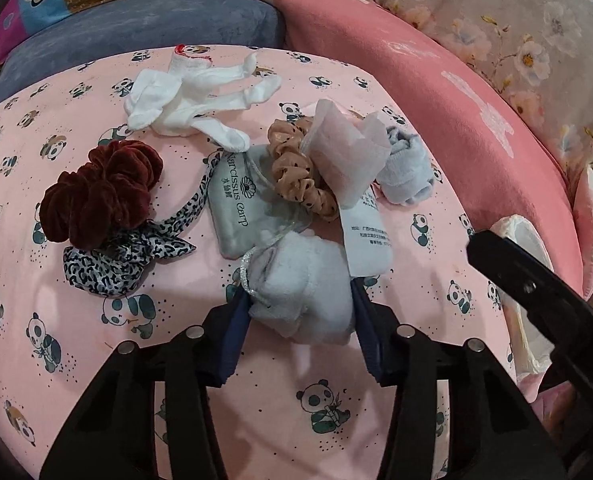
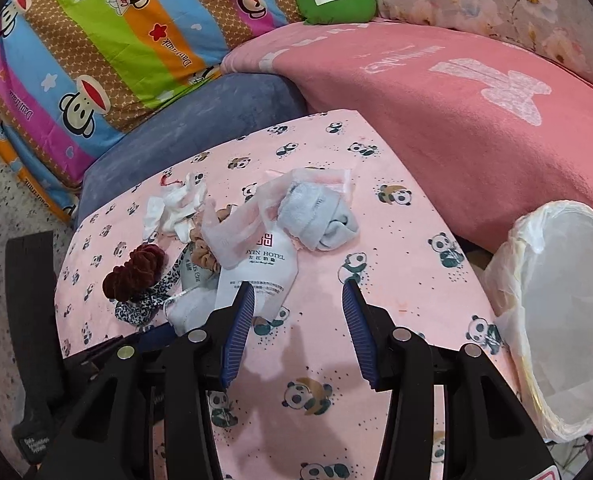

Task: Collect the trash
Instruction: 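Return to the table and grasp the grey sock with the left tool, then grasp the white hotel toiletry packet with the right tool, then drop the packet into the wastebasket with right tool while left drops grey sock, then move both open tools back over the remaining items on the table, then grasp the dark red scrunchie with left tool while right grasps tan scrunchie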

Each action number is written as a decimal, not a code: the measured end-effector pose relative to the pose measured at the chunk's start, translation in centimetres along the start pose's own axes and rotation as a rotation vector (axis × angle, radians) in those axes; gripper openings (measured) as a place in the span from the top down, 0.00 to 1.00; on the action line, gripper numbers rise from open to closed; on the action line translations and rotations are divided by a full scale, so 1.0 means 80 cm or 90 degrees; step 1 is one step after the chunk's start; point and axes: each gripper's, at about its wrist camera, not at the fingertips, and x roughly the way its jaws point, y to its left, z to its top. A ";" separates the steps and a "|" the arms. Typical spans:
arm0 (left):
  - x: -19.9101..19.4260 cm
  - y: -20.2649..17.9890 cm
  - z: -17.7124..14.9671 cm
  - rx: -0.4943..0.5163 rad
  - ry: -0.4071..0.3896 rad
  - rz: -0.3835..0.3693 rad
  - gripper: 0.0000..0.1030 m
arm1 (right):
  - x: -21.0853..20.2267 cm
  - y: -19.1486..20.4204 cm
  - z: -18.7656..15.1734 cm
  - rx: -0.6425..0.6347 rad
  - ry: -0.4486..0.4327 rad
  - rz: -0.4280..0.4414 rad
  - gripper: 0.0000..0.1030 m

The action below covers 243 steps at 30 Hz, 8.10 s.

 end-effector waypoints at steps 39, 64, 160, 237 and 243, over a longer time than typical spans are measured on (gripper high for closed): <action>-0.058 0.016 -0.010 -0.022 -0.049 0.065 0.58 | 0.065 0.012 -0.007 0.044 0.093 0.091 0.48; -0.071 -0.023 -0.037 -0.004 -0.043 0.046 0.58 | -0.011 -0.013 -0.070 0.057 0.068 0.097 0.82; -0.053 -0.265 -0.036 0.166 -0.075 -0.007 0.20 | -0.188 -0.234 -0.080 0.171 -0.085 -0.087 0.59; -0.053 0.106 0.051 -0.099 -0.063 0.052 0.86 | 0.086 0.069 0.006 -0.007 0.066 0.064 0.84; -0.089 0.076 0.041 -0.072 -0.091 0.043 0.88 | 0.037 0.075 -0.011 -0.006 0.041 0.087 0.84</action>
